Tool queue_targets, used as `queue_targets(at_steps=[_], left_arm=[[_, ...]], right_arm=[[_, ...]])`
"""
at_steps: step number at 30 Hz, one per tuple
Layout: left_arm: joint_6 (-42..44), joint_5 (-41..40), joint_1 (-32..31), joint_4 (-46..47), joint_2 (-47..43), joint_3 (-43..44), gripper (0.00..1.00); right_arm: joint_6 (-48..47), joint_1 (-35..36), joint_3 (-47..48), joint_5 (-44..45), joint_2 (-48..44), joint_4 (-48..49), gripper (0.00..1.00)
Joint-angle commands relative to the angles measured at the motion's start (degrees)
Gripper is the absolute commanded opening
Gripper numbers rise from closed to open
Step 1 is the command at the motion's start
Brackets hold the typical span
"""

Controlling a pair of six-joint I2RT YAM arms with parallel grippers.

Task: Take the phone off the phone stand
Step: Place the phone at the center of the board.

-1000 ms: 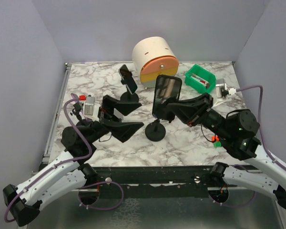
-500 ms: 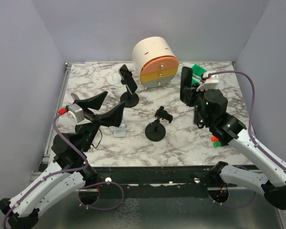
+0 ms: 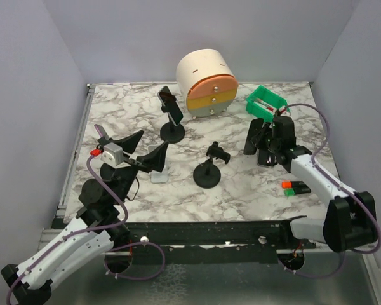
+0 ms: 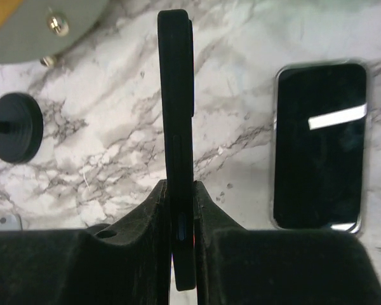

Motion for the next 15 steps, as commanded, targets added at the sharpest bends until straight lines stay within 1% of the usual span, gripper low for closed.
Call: queue_targets(at_steps=[1, 3, 6, 15], left_arm=[[-1.04, 1.99, -0.03, -1.27, -1.23, -0.67, 0.99], [-1.34, 2.61, -0.03, -1.61, -1.11, -0.60, 0.99], [-1.62, 3.69, -0.03, -2.04, -0.65, -0.13, 0.99], [-1.45, 7.61, -0.03, -2.98, 0.54, 0.71, 0.99]], right_arm=[[5.27, -0.72, 0.50, -12.14, 6.44, 10.16, 0.08], [5.61, -0.90, 1.84, -14.66, 10.79, 10.08, 0.08], [6.53, -1.02, 1.84, -16.13, 15.17, 12.53, 0.08], [8.26, -1.92, 2.18, -18.49, 21.90, 15.94, 0.08]])
